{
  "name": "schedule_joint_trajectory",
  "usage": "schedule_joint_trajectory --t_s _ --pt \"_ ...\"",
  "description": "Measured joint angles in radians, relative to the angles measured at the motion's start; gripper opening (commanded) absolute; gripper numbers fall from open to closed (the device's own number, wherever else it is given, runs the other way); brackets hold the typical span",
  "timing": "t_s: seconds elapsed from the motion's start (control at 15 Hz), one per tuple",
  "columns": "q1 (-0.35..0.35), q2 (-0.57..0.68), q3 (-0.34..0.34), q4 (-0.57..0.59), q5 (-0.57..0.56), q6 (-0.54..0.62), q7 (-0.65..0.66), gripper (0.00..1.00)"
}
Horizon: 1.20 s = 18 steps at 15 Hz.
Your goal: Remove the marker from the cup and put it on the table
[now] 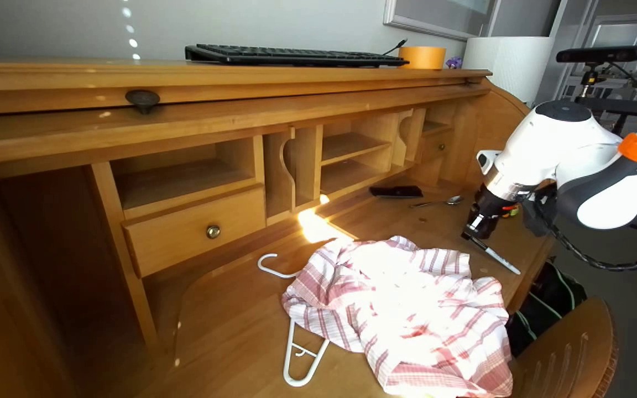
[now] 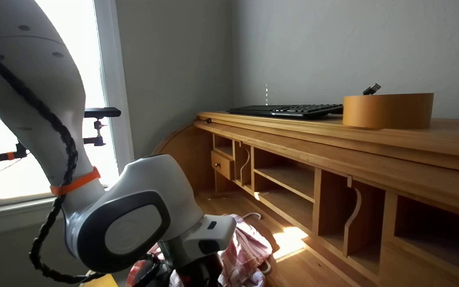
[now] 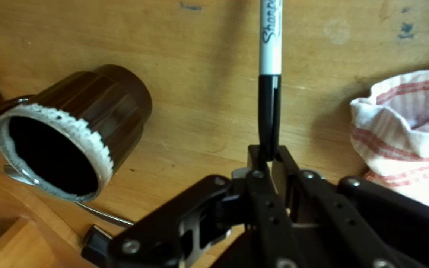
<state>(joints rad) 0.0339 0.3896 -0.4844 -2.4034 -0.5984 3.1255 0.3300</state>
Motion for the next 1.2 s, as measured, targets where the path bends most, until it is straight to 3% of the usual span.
schedule_joint_trajectory --t_s 0.07,0.2,0.53,0.67,0.73,0.93,1.13,1.2 --pt "0.02 0.009 -0.021 0.001 0.0 0.002 0.023 0.36" --pt "0.057 0.027 -0.056 0.002 0.0 0.003 0.06 0.43" --pt "0.102 0.013 -0.104 0.012 0.005 0.034 0.12 0.79" --pt "0.133 -0.036 -0.158 0.014 -0.013 -0.035 0.111 0.95" --pt "0.158 -0.068 -0.198 0.013 -0.023 -0.109 0.094 0.99" --pt "0.197 -0.196 -0.278 0.003 -0.024 -0.342 -0.074 1.0" --pt "0.198 -0.364 -0.275 0.015 0.004 -0.563 -0.282 1.0" --pt "0.17 -0.425 -0.238 0.027 0.032 -0.644 -0.349 1.0"
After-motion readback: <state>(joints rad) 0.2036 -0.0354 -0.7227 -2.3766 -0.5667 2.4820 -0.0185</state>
